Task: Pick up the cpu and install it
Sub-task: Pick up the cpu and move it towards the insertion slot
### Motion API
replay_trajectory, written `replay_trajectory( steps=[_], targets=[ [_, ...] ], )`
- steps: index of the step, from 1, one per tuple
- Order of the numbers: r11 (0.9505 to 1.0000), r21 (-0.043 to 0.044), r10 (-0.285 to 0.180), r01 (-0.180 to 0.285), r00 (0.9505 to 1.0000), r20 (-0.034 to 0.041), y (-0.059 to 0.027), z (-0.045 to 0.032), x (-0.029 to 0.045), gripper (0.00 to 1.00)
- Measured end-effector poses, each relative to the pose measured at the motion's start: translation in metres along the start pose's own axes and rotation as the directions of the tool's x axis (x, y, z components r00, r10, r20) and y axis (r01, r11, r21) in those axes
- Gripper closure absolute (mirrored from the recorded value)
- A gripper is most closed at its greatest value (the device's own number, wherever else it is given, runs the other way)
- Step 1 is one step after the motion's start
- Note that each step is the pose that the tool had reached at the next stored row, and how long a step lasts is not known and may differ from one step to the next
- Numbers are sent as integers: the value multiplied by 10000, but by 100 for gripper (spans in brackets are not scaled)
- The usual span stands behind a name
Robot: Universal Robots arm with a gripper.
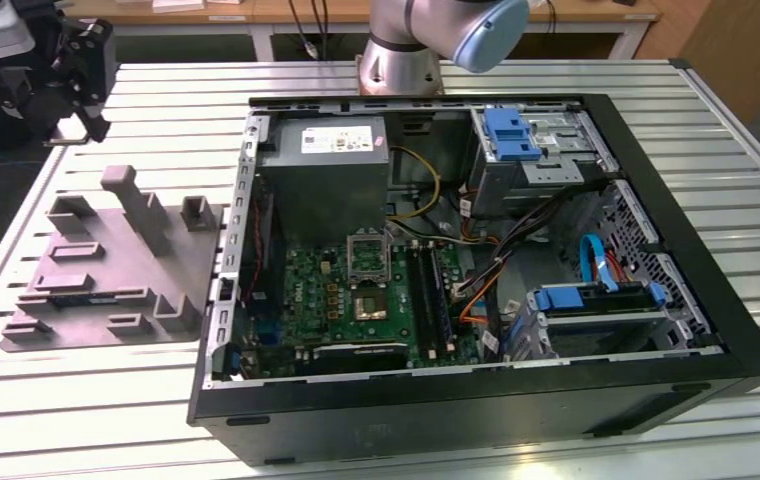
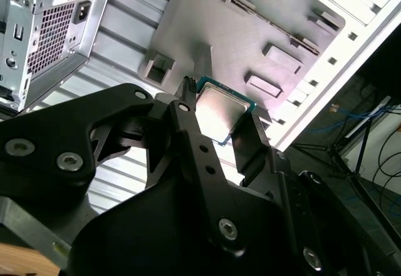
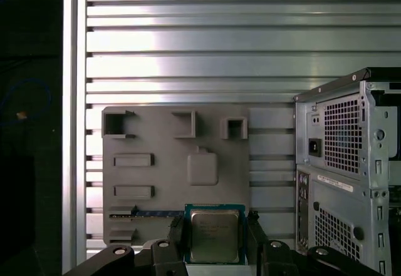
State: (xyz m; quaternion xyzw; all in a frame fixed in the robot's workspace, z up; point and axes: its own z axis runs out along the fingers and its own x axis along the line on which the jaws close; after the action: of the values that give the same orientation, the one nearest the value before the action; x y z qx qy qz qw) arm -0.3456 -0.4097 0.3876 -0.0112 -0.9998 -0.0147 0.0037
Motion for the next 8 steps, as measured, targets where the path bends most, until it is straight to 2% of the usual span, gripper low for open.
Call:
replay_trajectory(
  steps=[8],
  targets=[
    [10000, 0, 0, 0, 10000, 0, 1, -1, -64, 53]
  ],
)
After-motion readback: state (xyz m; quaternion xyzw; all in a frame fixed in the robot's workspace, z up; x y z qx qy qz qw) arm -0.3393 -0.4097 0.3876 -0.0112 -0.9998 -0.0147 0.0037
